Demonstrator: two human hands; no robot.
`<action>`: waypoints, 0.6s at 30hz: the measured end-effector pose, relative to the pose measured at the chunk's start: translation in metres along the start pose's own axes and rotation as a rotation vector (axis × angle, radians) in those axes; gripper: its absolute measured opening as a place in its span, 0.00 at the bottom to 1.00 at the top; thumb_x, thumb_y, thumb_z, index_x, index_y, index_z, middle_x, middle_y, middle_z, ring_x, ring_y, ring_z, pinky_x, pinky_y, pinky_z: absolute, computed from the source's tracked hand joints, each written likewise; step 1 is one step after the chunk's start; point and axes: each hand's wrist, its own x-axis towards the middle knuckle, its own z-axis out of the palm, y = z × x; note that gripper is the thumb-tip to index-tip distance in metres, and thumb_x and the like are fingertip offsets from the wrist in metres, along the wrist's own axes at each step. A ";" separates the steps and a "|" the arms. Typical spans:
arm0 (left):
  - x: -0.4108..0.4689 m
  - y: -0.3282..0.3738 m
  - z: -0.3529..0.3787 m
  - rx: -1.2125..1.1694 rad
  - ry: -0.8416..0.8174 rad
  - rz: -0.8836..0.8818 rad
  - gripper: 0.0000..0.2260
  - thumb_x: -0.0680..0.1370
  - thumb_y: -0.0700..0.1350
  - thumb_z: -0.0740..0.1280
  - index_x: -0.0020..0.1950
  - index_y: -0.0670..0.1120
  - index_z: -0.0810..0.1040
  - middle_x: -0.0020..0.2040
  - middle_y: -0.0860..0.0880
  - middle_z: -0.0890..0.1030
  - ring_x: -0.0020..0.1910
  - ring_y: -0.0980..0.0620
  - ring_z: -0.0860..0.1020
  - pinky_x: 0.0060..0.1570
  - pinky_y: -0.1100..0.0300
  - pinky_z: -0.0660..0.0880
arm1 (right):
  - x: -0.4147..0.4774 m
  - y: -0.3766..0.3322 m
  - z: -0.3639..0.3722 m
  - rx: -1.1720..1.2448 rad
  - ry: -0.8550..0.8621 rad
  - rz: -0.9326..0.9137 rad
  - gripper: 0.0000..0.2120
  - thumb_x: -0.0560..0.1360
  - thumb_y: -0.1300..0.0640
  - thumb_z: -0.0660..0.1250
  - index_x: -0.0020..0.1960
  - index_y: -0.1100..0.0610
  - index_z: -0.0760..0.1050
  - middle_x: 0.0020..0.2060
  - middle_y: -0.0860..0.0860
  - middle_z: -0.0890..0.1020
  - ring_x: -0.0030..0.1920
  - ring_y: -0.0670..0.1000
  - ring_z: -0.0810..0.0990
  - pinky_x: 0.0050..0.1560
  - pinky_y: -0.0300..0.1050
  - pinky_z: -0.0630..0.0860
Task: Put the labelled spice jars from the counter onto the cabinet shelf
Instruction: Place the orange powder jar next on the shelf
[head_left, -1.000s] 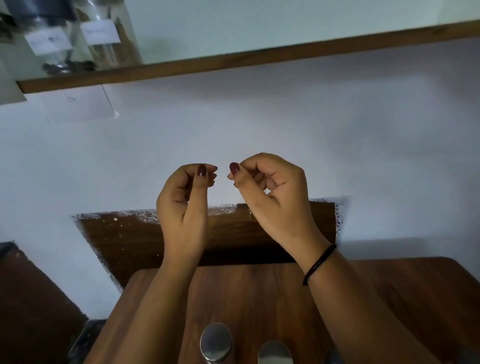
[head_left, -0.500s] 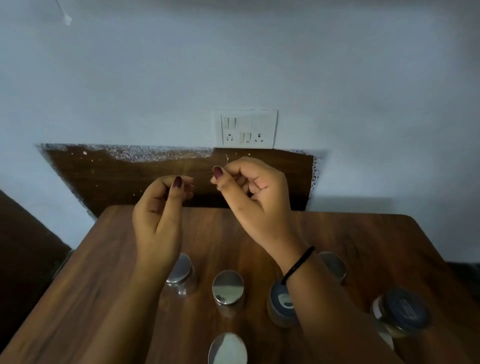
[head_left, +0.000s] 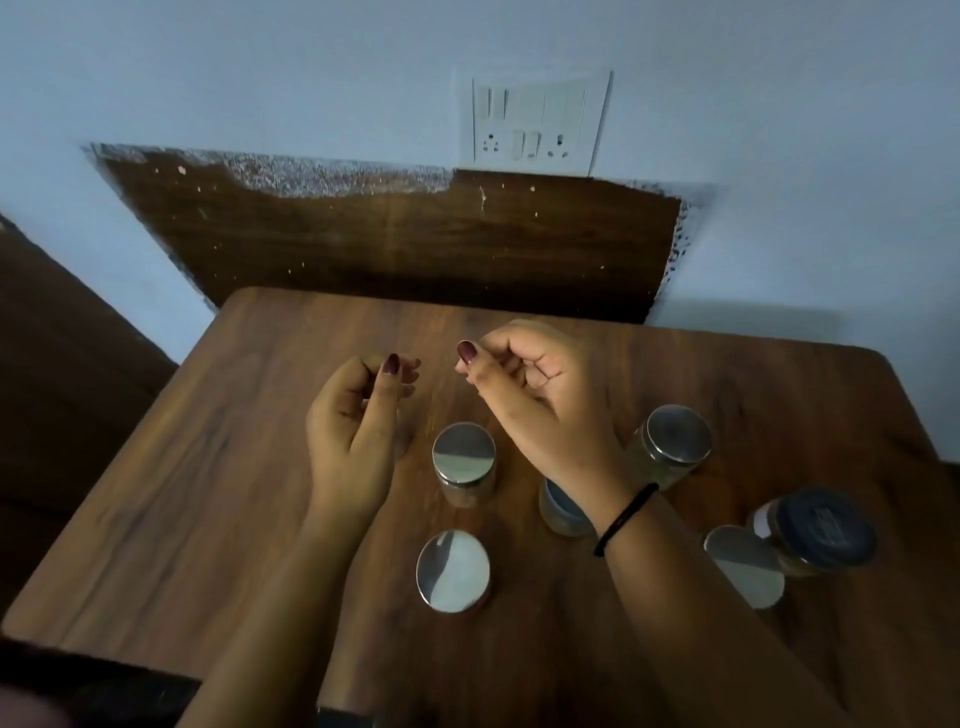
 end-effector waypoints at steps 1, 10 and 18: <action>-0.004 -0.004 0.001 -0.002 -0.007 -0.010 0.12 0.82 0.45 0.59 0.53 0.41 0.81 0.46 0.50 0.83 0.44 0.49 0.81 0.43 0.54 0.79 | -0.004 0.004 0.002 0.001 -0.011 0.008 0.11 0.77 0.58 0.67 0.42 0.65 0.81 0.34 0.56 0.82 0.36 0.54 0.81 0.34 0.56 0.77; -0.043 -0.045 0.002 0.048 -0.160 -0.076 0.09 0.81 0.44 0.63 0.53 0.42 0.80 0.46 0.47 0.83 0.46 0.46 0.82 0.47 0.43 0.79 | -0.051 0.036 0.022 0.021 -0.218 0.178 0.07 0.77 0.61 0.68 0.42 0.63 0.81 0.35 0.52 0.80 0.35 0.49 0.78 0.33 0.46 0.76; -0.090 -0.103 -0.012 0.215 -0.435 -0.194 0.13 0.78 0.52 0.61 0.57 0.47 0.78 0.53 0.52 0.79 0.52 0.51 0.80 0.50 0.49 0.79 | -0.096 0.075 0.042 -0.052 -0.388 0.361 0.04 0.76 0.60 0.69 0.43 0.58 0.81 0.37 0.47 0.82 0.38 0.46 0.81 0.38 0.45 0.79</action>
